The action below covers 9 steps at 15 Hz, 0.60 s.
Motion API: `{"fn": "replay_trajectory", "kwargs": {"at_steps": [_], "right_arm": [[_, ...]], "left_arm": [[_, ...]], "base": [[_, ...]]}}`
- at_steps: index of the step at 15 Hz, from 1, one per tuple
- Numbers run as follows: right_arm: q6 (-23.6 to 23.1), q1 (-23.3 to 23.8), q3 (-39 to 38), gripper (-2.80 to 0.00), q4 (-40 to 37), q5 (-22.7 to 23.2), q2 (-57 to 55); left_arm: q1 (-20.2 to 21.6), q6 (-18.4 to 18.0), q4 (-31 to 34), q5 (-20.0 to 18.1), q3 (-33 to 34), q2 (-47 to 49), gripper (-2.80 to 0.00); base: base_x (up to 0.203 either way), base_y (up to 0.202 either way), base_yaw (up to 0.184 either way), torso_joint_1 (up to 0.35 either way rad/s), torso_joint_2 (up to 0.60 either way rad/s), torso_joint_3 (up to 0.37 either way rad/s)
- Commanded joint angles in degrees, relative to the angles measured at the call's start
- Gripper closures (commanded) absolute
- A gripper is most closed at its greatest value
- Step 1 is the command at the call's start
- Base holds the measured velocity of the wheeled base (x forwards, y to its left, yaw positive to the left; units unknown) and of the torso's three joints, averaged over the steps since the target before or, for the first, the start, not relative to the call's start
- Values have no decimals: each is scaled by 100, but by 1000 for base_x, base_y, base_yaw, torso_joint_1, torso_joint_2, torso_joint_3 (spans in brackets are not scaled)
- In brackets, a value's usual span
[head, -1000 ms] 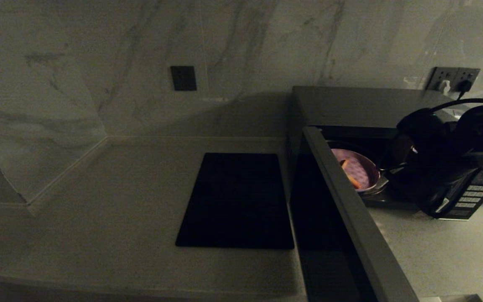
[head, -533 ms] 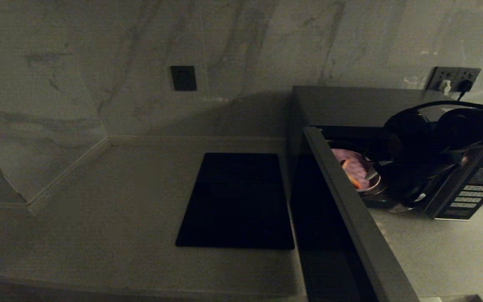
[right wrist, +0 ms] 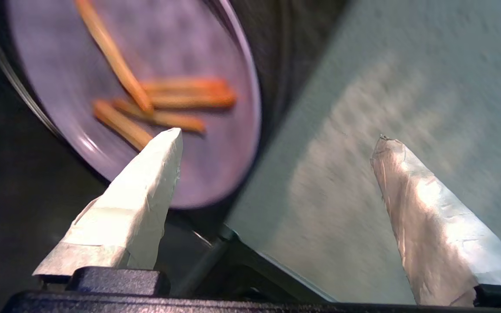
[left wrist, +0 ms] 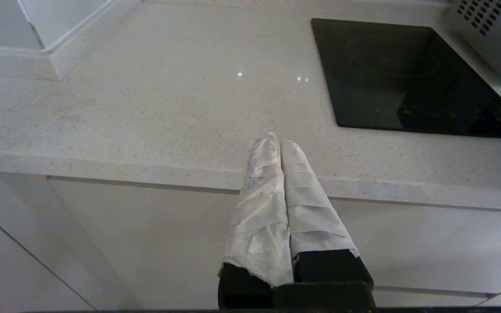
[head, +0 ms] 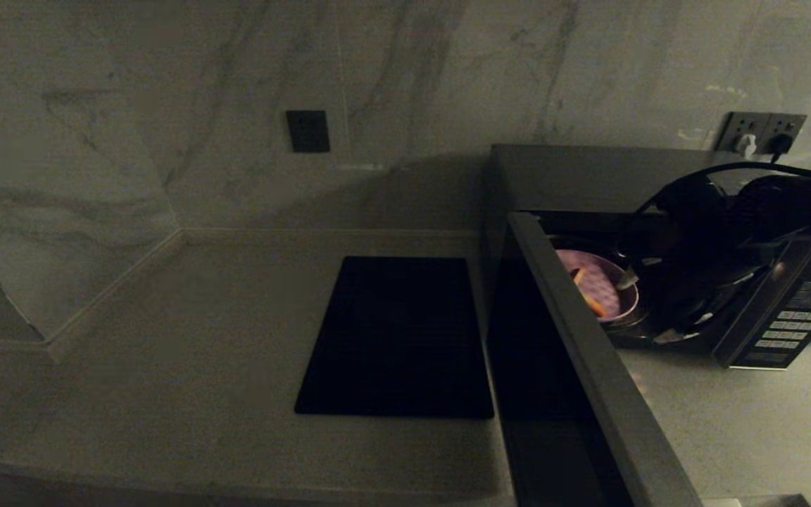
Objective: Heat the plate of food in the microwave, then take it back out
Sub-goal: Take the plate out of the microwave
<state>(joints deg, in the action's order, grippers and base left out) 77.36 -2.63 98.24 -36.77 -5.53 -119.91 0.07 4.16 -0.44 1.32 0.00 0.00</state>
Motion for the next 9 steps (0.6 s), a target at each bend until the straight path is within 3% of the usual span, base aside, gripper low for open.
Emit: {"fn": "replay_trajectory", "kwargs": {"at_steps": [1,9], "right_arm": [[42,21,244,-280,-24,0,-332],[198,33,8,-280,-24,-1,-315]], "left_arm": [[1,6,0,0,0,8,0],[1,6,0,0,0,9,0]], "base": [[0,0,0,0,0,0],[0,0,0,0,0,0]]}}
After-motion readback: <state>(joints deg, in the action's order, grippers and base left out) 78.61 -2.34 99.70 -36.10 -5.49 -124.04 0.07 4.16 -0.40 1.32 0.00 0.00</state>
